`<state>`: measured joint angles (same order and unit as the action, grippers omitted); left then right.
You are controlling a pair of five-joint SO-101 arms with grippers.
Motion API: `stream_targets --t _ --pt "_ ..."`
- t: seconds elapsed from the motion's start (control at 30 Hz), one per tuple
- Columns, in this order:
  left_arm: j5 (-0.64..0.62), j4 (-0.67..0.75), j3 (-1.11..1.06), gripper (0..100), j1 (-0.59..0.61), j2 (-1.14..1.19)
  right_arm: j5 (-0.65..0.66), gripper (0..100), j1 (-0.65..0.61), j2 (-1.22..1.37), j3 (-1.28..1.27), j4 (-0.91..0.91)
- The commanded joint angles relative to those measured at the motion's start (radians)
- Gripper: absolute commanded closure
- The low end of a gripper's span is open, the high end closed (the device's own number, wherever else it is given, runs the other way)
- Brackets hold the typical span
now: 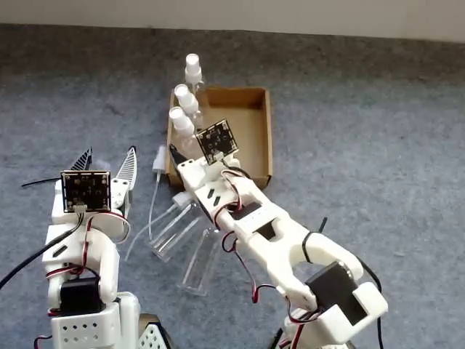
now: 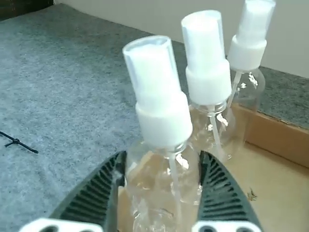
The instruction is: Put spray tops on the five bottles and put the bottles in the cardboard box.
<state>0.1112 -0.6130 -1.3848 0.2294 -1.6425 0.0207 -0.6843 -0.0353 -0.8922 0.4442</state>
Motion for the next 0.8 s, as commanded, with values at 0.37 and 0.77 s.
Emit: stream_targets --t 0.37,0.77 --pt "-0.005 0.021 0.044 77 0.016 0.002 0.107 84.9 -0.03 -0.005 0.041 0.015" --pt "-0.005 0.021 0.044 77 0.016 0.002 0.107 72.4 -0.033 -0.012 0.041 0.008"
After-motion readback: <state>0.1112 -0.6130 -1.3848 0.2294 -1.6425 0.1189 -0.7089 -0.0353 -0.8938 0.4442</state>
